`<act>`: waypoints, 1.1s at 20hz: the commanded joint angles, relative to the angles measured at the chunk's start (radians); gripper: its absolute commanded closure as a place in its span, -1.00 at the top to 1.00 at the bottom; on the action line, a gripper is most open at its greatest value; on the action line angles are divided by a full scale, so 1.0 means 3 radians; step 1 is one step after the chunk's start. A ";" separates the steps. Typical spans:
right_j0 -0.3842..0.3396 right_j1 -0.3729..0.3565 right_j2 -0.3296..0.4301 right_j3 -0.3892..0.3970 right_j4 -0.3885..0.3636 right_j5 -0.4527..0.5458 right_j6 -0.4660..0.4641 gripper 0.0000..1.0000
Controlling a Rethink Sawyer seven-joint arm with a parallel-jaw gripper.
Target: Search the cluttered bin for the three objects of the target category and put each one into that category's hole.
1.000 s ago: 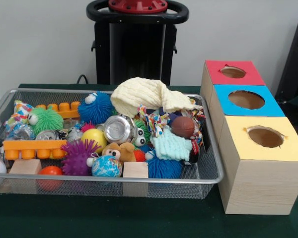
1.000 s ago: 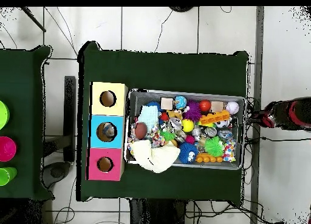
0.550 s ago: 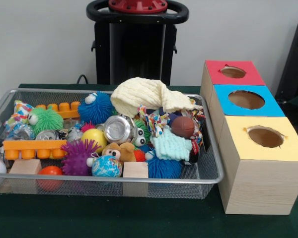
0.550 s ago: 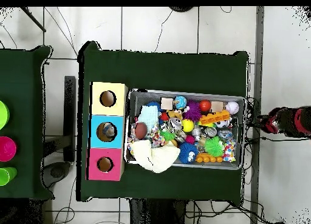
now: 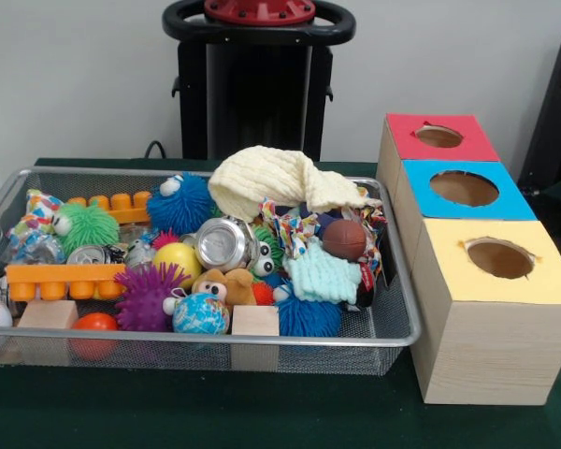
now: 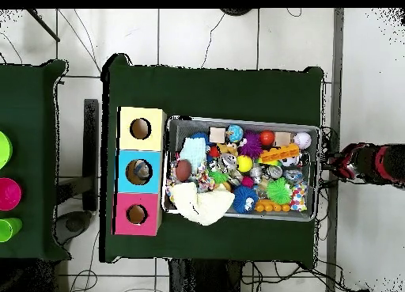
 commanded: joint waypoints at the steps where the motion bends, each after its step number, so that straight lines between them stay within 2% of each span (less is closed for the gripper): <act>1: 0.0031 -0.0251 -0.0143 0.0644 0.0082 -0.0293 0.0319 1.00; 18: 0.0017 -0.0714 -0.0287 0.1290 0.0256 -0.0737 0.0680 1.00; 22: 0.0040 -0.0671 -0.0334 0.1301 0.0280 -0.0819 0.0661 1.00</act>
